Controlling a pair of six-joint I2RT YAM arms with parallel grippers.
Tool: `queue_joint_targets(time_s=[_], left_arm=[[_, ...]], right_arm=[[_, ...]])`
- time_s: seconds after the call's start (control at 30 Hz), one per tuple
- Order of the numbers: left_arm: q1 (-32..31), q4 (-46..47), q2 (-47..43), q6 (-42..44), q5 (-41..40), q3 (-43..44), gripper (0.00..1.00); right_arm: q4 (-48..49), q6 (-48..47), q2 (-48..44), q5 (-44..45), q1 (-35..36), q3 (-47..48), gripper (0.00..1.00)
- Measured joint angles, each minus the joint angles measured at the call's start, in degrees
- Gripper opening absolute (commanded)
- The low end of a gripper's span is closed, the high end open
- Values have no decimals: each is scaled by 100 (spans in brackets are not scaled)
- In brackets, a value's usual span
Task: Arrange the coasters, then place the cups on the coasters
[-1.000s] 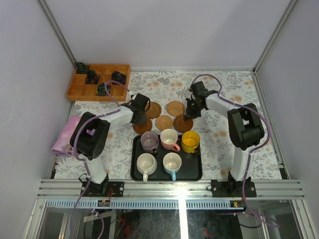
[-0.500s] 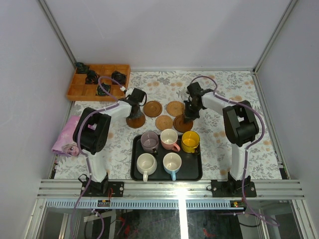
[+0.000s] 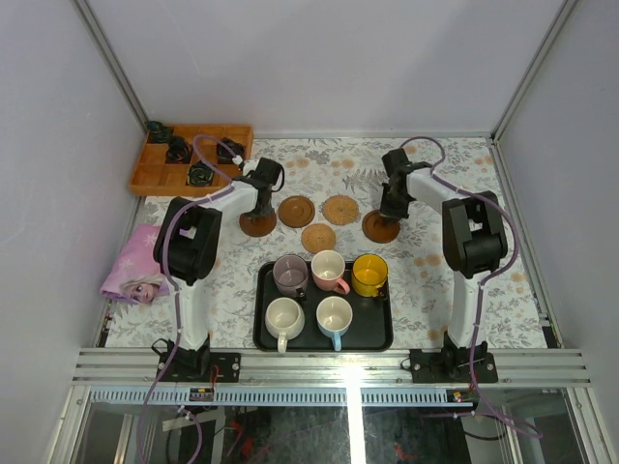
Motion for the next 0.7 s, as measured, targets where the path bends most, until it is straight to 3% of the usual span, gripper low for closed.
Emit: queue_joint_targets(time_s=[0.23,0.43,0.7], left_arm=[[140,-164,409,129,-59,616,0],[190,-210,592,275,20,931,0],[190,-221,238,452,293,748,0]], right_arm=[[24,-26,304,455,-595,485,0],[83,-129,295,584,-667,492,0],[393,-293,-529,402,-619,131,0]])
